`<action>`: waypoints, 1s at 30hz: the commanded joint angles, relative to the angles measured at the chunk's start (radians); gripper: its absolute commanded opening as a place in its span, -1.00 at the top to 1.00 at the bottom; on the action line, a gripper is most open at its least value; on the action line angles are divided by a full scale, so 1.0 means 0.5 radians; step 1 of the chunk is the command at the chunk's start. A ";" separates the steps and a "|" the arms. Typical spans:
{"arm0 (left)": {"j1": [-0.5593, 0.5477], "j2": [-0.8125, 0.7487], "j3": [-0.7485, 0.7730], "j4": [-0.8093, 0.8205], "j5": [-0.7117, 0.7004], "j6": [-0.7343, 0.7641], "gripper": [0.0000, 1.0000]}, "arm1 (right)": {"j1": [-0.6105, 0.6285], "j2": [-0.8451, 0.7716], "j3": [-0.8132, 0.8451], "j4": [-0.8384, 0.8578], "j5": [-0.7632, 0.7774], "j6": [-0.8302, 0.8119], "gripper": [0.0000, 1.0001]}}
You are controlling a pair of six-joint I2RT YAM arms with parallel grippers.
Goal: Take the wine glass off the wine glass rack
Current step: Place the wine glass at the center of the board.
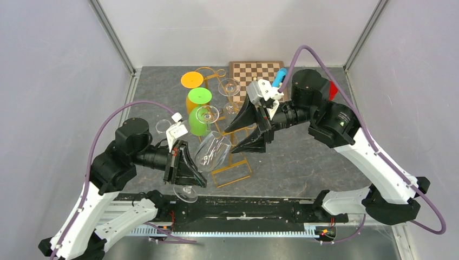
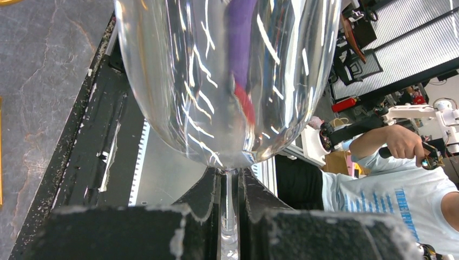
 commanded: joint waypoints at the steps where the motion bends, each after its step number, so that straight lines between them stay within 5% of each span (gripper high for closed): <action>1: -0.025 -0.014 0.050 0.012 -0.019 0.160 0.95 | 0.003 -0.086 -0.009 0.057 -0.027 -0.033 -0.17; 21: -0.032 0.015 0.059 0.008 -0.040 0.181 0.95 | 0.094 -0.099 -0.253 0.273 -0.273 0.033 -0.13; 30: -0.049 0.036 0.060 0.001 -0.065 0.208 0.95 | 0.151 -0.007 -0.191 0.252 -0.299 0.036 0.11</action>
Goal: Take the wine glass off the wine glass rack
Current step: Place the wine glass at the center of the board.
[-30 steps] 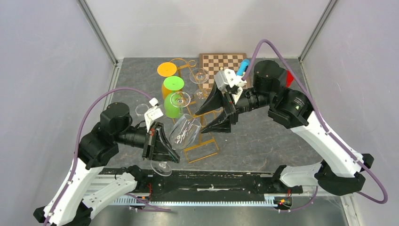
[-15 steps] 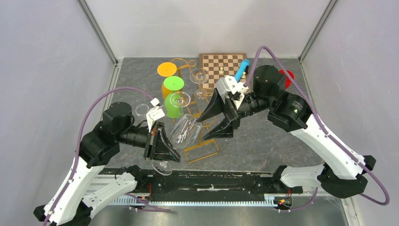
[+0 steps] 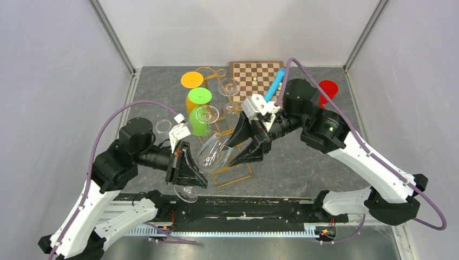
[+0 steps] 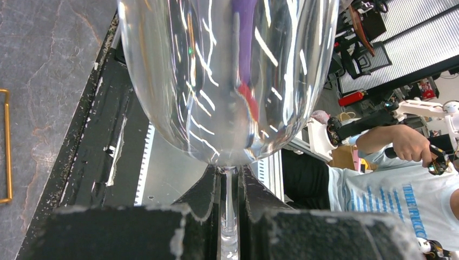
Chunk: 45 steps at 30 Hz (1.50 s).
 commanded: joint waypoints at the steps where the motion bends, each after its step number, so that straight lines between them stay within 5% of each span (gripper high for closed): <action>1: -0.009 0.011 0.066 0.055 -0.015 0.112 0.95 | 0.033 0.061 0.070 -0.013 -0.053 -0.002 0.17; 12: -0.024 0.027 0.086 0.016 -0.066 0.159 0.95 | 0.056 0.068 0.096 -0.114 -0.030 -0.073 1.00; 26: -0.024 0.036 0.078 -0.005 -0.149 0.208 -0.19 | 0.085 -0.009 0.044 -0.153 0.099 -0.138 1.00; 38: -0.024 0.054 0.090 -0.102 -0.414 0.262 -0.36 | 0.088 -0.315 -0.316 -0.255 0.307 -0.161 1.00; 45: -0.024 0.058 0.111 -0.106 -0.815 0.238 -0.37 | 0.088 -0.519 -0.612 -0.332 0.581 -0.089 1.00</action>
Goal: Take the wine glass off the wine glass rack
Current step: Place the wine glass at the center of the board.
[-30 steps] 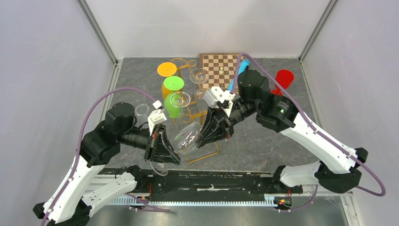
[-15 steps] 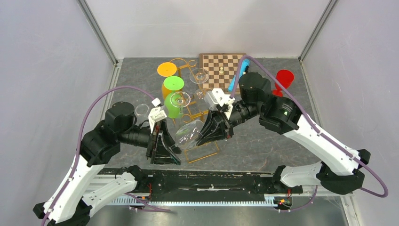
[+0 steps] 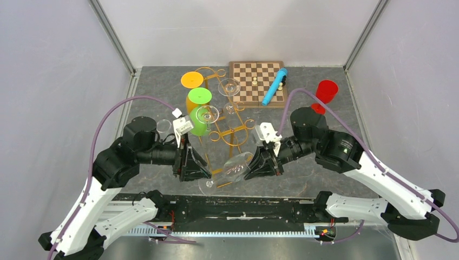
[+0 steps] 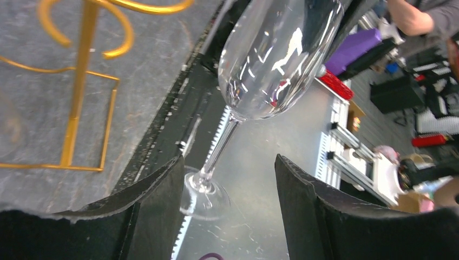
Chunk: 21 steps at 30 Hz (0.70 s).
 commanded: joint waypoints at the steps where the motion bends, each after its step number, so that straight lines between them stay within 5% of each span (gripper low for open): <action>1: 0.006 0.004 0.090 0.025 -0.298 0.047 -0.37 | 0.006 -0.115 -0.107 -0.025 0.270 0.055 1.00; 21: 0.005 -0.174 0.107 0.035 -0.592 0.050 -0.36 | -0.038 -0.207 -0.121 -0.668 2.102 0.486 1.00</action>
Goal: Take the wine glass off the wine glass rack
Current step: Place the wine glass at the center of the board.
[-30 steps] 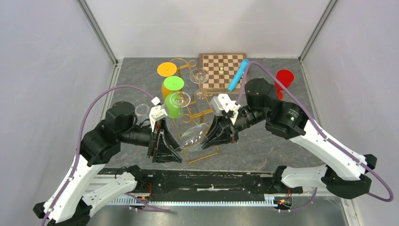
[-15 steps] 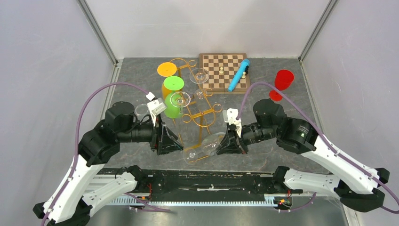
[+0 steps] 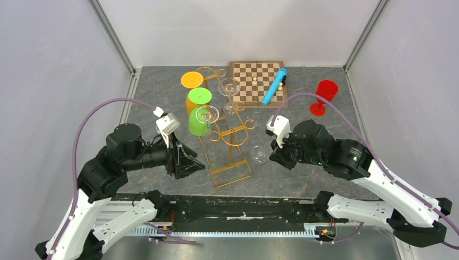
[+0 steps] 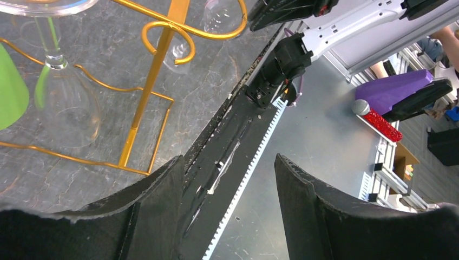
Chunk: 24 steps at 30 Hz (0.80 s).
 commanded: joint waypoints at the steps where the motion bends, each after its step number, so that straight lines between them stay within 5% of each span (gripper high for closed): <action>1: 0.006 -0.026 0.035 0.037 -0.086 0.053 -0.36 | -0.061 0.073 0.109 -0.024 0.513 0.119 1.00; 9: 0.006 -0.062 0.013 0.030 -0.089 0.063 -0.36 | -0.719 0.291 0.125 0.074 0.274 -0.107 1.00; 24: 0.006 -0.088 -0.092 0.115 -0.132 0.138 -0.35 | -1.377 0.653 0.105 0.354 0.232 -0.187 1.00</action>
